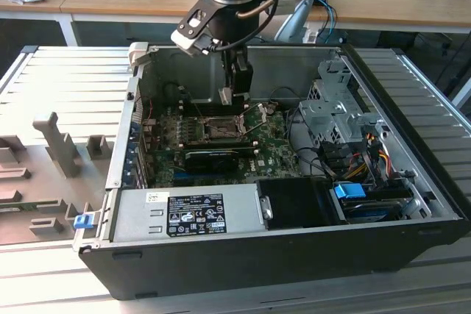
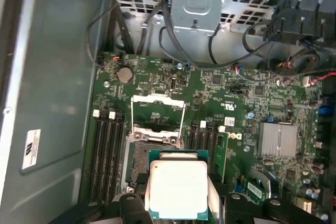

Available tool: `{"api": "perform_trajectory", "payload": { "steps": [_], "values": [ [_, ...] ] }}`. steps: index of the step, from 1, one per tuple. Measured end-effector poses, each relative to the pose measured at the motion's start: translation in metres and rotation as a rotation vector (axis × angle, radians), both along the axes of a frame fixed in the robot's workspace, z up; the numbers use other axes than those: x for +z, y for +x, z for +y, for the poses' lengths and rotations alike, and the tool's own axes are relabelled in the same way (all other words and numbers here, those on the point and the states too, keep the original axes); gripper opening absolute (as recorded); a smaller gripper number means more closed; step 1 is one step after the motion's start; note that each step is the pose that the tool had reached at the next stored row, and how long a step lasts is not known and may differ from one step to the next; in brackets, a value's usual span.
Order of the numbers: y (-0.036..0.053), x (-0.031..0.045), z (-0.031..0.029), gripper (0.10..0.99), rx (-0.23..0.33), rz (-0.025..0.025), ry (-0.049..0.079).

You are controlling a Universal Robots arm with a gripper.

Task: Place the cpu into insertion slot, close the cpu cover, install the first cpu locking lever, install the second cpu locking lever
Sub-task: 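Place the cpu into insertion slot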

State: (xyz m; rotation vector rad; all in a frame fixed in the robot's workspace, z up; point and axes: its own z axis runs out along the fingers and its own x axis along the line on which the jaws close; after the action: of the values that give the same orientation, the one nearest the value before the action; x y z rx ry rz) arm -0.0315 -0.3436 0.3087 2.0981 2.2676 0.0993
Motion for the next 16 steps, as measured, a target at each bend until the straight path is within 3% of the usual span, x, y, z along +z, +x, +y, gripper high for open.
{"api": "perform_trajectory", "payload": {
  "steps": [4, 10, 12, 16],
  "values": [
    [-0.0006, -0.0100, 0.0005, 0.529, -0.054, 0.0000, 0.000],
    [-0.0021, -0.0210, 0.0014, 0.529, -0.053, 0.0002, 0.006],
    [-0.0066, -0.0274, 0.0016, 0.529, -0.048, 0.0003, 0.011],
    [-0.0122, -0.0316, 0.0026, 0.529, -0.066, 0.0004, 0.011]
  ]
}}
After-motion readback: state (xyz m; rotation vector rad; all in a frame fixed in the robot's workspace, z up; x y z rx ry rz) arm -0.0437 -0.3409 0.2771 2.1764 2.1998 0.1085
